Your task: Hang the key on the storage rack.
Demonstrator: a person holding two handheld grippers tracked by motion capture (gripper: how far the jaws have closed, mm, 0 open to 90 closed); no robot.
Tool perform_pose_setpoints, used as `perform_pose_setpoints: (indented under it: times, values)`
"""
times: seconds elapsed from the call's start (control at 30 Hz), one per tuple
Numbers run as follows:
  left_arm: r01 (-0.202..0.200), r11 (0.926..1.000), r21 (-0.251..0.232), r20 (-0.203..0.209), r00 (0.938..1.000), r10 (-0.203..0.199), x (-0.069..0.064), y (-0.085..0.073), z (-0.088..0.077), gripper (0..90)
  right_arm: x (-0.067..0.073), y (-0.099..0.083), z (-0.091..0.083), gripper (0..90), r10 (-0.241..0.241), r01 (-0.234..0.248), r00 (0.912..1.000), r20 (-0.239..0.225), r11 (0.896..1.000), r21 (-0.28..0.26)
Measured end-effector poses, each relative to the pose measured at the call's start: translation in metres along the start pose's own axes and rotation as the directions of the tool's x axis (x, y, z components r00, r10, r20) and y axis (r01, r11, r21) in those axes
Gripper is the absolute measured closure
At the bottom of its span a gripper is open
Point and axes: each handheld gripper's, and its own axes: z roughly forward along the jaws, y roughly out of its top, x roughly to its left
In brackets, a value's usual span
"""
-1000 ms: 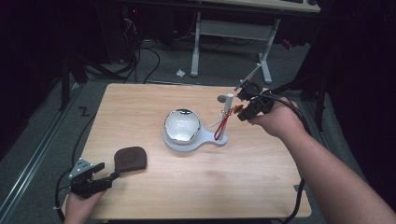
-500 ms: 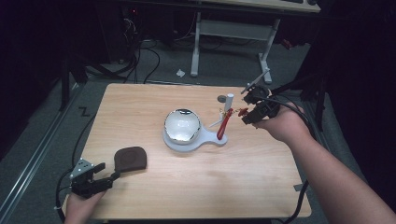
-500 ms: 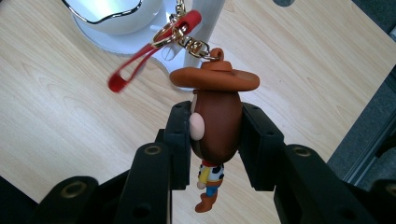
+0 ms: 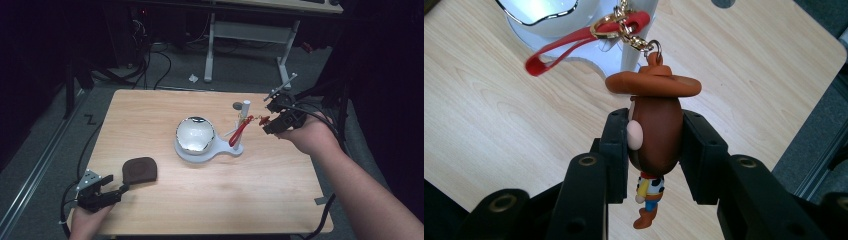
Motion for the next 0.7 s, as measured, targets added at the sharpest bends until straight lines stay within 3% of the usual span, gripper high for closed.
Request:
perform_pose_setpoints:
  times: [0.23, 0.7]
  values:
    - [0.001, 1.0000, -0.002, 0.000, 1.0000, -0.001, 0.000, 0.000, 0.000, 25.0, 0.000, 0.004, -0.015, 66.8, -0.006, 0.006, 0.9999, 0.009, 0.999, -0.042]
    - [0.002, 1.0000, -0.004, 0.002, 1.0000, -0.002, -0.001, 0.000, -0.001, 25.0, 0.001, 0.006, -0.026, 66.8, -0.002, 0.004, 0.9995, 0.031, 0.999, -0.047]
